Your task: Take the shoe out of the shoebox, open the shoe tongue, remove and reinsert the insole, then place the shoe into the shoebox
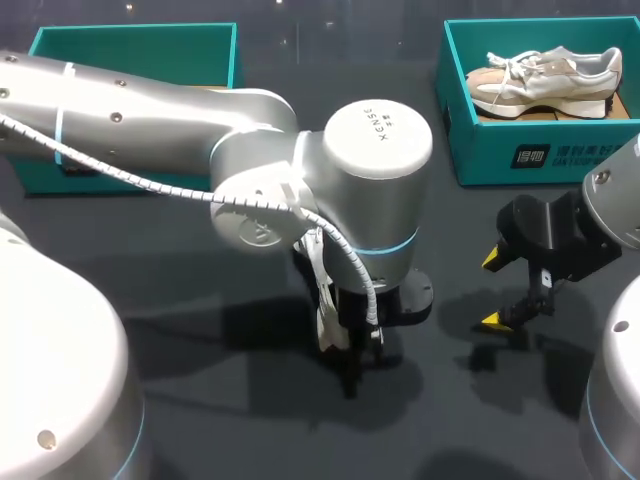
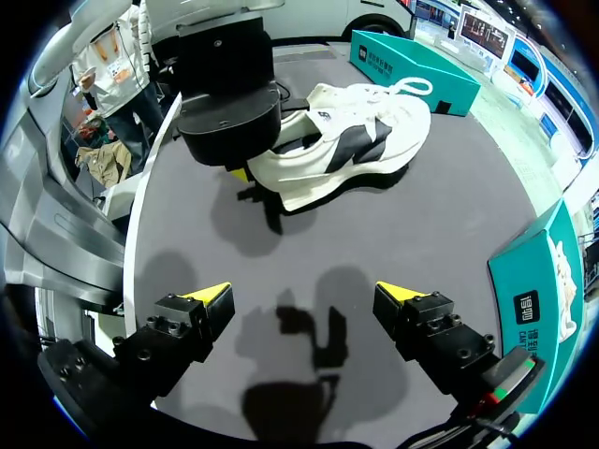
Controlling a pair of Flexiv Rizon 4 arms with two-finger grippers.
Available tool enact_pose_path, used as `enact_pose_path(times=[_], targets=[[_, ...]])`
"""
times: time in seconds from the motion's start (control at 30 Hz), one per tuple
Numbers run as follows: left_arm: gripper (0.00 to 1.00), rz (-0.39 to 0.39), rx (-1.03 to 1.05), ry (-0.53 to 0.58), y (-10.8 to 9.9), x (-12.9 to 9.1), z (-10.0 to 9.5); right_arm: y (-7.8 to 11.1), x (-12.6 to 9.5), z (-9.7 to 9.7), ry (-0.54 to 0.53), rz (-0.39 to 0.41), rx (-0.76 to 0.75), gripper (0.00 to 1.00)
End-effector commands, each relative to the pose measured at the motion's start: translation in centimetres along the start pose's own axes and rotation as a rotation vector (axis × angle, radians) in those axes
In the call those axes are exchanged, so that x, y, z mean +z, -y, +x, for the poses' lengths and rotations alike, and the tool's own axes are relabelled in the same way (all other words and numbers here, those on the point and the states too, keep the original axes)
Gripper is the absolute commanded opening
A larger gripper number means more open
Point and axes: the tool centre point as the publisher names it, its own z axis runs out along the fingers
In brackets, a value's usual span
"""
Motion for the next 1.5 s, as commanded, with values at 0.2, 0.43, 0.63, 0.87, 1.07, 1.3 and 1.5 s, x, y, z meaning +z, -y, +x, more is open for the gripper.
enact_pose_path(times=[0.2, 0.43, 0.63, 0.87, 1.07, 1.3, 1.5], targets=[[0.0, 0.01, 0.074, -0.001, -1.6, -4.4, -0.6, 0.0, 0.1, 0.2, 0.004, 0.002, 0.0, 1.0], [0.0, 0.021, 0.119, 0.008, -3.6, -10.3, -3.4, 0.0, 0.1, 0.2, 0.004, 0.002, 0.0, 1.0], [0.0, 0.029, 0.122, 0.025, -5.4, -14.4, -5.8, 0.0, 0.1, 0.2, 0.004, 0.002, 0.0, 1.0], [0.0, -0.02, 0.157, 0.05, -7.0, -18.7, -8.4, 0.0, 0.1, 0.2, 0.004, 0.002, 0.0, 1.0], [0.0, -0.024, 0.172, 0.053, -7.3, -19.2, -8.7, 0.0, 0.1, 0.2, 0.004, 0.002, 0.0, 1.0], [0.0, -0.024, 0.172, 0.053, -7.3, -19.2, -8.7, 0.0, 0.1, 0.2, 0.004, 0.002, 0.0, 1.0], [0.0, -0.021, 0.177, 0.06, -7.6, -19.3, -8.8, 0.0, 0.1, 0.2, 0.004, 0.002, 0.0, 1.0]])
